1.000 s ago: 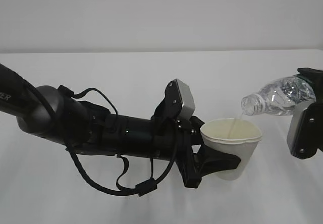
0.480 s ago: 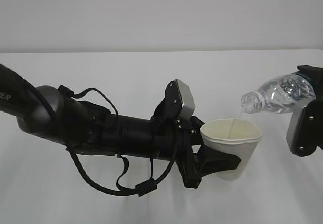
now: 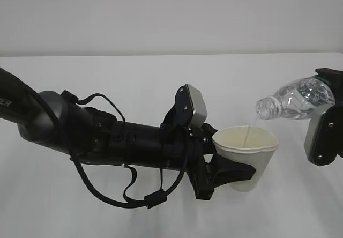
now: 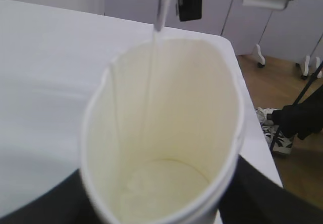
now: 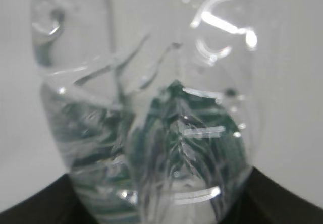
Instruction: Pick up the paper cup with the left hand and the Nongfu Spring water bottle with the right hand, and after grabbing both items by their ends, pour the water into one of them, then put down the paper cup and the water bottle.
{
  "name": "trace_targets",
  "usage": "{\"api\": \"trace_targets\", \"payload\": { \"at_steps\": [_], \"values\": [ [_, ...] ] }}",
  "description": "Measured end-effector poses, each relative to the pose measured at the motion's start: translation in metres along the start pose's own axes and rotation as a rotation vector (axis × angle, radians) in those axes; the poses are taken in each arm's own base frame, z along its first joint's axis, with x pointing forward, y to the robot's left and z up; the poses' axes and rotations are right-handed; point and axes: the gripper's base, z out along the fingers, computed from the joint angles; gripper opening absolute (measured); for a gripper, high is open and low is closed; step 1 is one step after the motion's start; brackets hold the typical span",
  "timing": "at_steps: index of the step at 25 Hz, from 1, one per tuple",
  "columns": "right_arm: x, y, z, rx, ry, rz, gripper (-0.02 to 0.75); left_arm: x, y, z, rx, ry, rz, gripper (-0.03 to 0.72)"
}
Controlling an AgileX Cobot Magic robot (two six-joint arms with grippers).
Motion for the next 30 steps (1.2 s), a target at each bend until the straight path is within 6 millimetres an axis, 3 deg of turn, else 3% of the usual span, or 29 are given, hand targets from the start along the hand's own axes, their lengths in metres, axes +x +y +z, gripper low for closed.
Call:
{"api": "trace_targets", "payload": {
  "at_steps": [30],
  "values": [
    [0.0000, -0.0019, 0.0011, 0.008, -0.001, -0.016, 0.427, 0.0018, 0.0016, 0.0000, -0.017, 0.019, -0.002, 0.409]
  ]
}}
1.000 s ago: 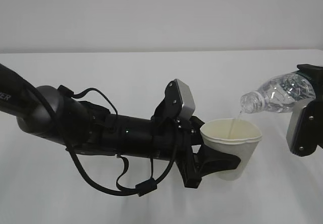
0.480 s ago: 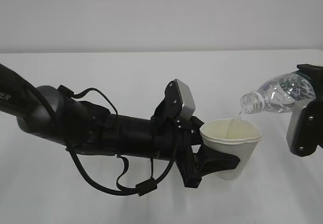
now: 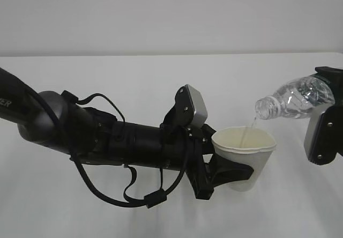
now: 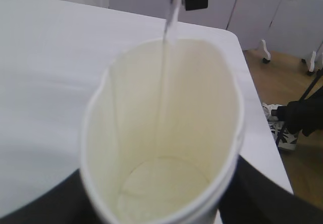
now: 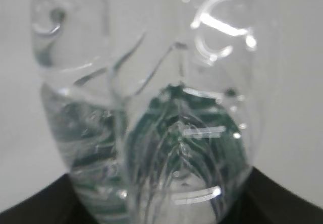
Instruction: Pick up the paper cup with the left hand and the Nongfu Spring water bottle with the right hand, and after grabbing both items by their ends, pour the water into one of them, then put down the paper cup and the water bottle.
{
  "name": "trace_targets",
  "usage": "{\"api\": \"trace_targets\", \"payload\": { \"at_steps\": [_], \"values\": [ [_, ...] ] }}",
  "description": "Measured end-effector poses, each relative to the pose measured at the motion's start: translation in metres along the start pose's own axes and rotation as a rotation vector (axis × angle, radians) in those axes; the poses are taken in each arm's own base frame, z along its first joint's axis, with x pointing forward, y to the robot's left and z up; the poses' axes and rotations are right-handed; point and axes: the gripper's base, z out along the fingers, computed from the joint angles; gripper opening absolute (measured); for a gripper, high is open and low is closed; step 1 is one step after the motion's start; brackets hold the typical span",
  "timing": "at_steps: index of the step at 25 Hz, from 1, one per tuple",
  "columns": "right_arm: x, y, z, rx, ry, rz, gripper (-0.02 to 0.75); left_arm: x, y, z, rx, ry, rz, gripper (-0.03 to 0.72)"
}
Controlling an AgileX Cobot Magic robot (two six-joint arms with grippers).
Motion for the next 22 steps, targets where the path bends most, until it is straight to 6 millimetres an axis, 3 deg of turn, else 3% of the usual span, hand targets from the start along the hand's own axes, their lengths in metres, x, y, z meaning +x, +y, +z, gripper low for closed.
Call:
{"api": "trace_targets", "payload": {
  "at_steps": [22],
  "values": [
    [-0.0004, -0.0002, 0.0001, 0.001, -0.005, -0.007, 0.427, 0.0000, 0.0000, 0.0000, 0.000, 0.000, 0.000, 0.409]
  ]
}}
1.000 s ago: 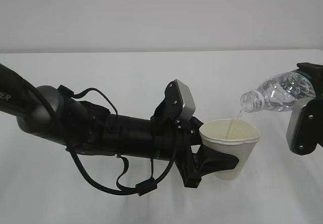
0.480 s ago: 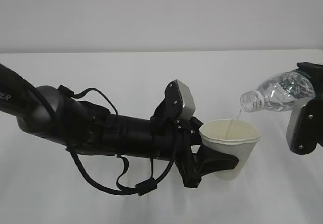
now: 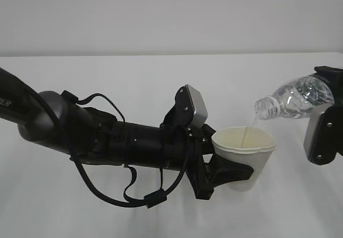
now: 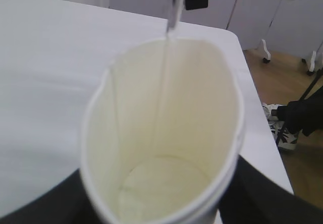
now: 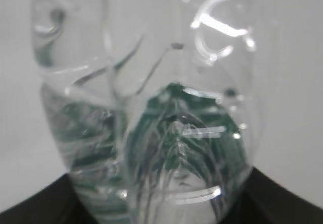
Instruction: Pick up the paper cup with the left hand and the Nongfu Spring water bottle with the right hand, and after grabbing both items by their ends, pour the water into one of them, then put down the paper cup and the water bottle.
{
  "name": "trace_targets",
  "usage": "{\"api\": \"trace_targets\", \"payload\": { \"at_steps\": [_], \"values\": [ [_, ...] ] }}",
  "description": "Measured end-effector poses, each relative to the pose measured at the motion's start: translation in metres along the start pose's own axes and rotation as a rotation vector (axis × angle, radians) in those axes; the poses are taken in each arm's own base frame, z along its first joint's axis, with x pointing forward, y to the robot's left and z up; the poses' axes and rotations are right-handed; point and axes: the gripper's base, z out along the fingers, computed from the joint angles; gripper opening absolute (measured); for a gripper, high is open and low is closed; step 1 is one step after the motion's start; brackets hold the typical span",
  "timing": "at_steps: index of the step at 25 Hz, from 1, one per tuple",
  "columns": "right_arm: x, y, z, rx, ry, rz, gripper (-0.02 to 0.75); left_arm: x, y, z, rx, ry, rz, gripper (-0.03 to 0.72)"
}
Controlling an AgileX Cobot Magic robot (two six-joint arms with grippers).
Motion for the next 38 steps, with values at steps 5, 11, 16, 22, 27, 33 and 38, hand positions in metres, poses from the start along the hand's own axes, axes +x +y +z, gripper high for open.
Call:
{"api": "trace_targets", "payload": {
  "at_steps": [5, 11, 16, 22, 27, 33, 38],
  "values": [
    [0.0000, 0.0000, 0.0000, 0.000, 0.000, -0.002, 0.427, 0.0000, 0.0000, 0.0000, 0.000, 0.000, 0.000, 0.409],
    [0.0000, -0.0001, 0.0000, 0.001, 0.000, -0.008, 0.426, 0.0000, 0.0000, 0.0000, 0.000, 0.000, 0.000, 0.409],
    [0.0000, -0.0002, 0.0000, 0.002, 0.000, -0.010, 0.426, 0.0000, 0.0000, 0.0000, 0.000, 0.000, 0.000, 0.409],
    [0.0000, -0.0002, 0.0000, 0.002, 0.000, -0.014, 0.426, 0.0001, 0.0001, 0.0000, -0.001, 0.001, 0.000, 0.409],
    [0.0000, -0.0002, 0.0000, 0.002, 0.000, -0.016, 0.426, 0.0001, 0.0001, 0.0000, -0.001, 0.001, 0.000, 0.409],
    [-0.0002, -0.0004, 0.0000, 0.004, -0.002, -0.018, 0.426, 0.0001, 0.0001, 0.0000, -0.001, 0.001, 0.000, 0.409],
    [-0.0005, -0.0004, 0.0000, 0.004, -0.005, -0.023, 0.426, 0.0002, 0.0001, 0.0000, -0.001, 0.002, 0.000, 0.409]
  ]
}}
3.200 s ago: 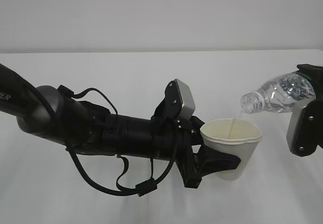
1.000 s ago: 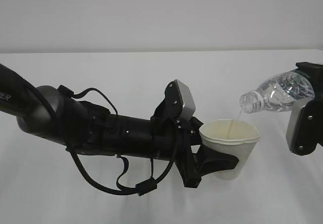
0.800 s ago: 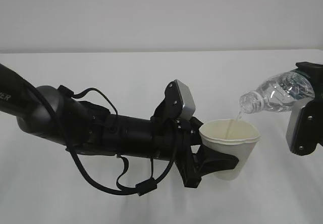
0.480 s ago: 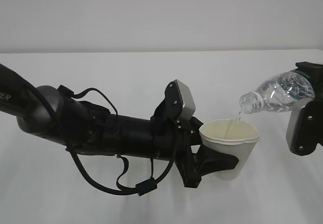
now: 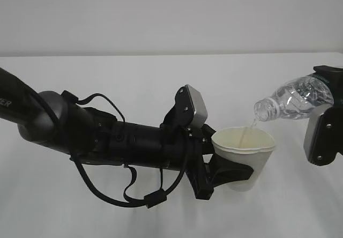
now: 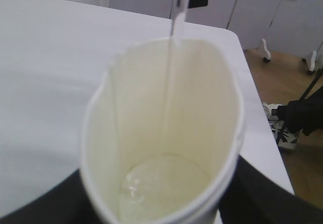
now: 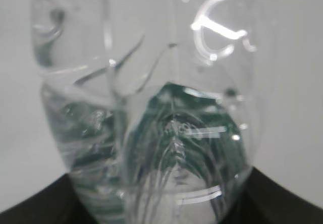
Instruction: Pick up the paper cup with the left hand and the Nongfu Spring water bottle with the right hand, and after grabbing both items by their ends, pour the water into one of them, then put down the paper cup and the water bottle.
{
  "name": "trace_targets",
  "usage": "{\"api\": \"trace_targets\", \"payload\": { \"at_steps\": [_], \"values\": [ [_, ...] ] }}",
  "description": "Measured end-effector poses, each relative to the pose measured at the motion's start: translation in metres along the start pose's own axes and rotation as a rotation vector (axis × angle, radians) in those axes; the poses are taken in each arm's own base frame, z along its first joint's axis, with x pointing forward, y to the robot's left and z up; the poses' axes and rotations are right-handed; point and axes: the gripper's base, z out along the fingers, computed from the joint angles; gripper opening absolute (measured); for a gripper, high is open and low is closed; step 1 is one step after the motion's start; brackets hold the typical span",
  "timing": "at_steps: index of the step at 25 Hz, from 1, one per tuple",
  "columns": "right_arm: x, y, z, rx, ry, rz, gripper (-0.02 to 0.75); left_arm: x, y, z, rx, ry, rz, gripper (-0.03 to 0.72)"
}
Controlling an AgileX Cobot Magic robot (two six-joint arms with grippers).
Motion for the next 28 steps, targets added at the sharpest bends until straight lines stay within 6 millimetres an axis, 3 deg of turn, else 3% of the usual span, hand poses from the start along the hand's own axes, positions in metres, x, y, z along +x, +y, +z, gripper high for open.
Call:
{"api": "trace_targets", "payload": {
  "at_steps": [28],
  "values": [
    [0.0000, -0.0002, 0.0000, 0.002, -0.001, -0.005, 0.426, 0.0001, 0.0001, 0.0000, -0.001, 0.001, 0.000, 0.409]
  ]
}}
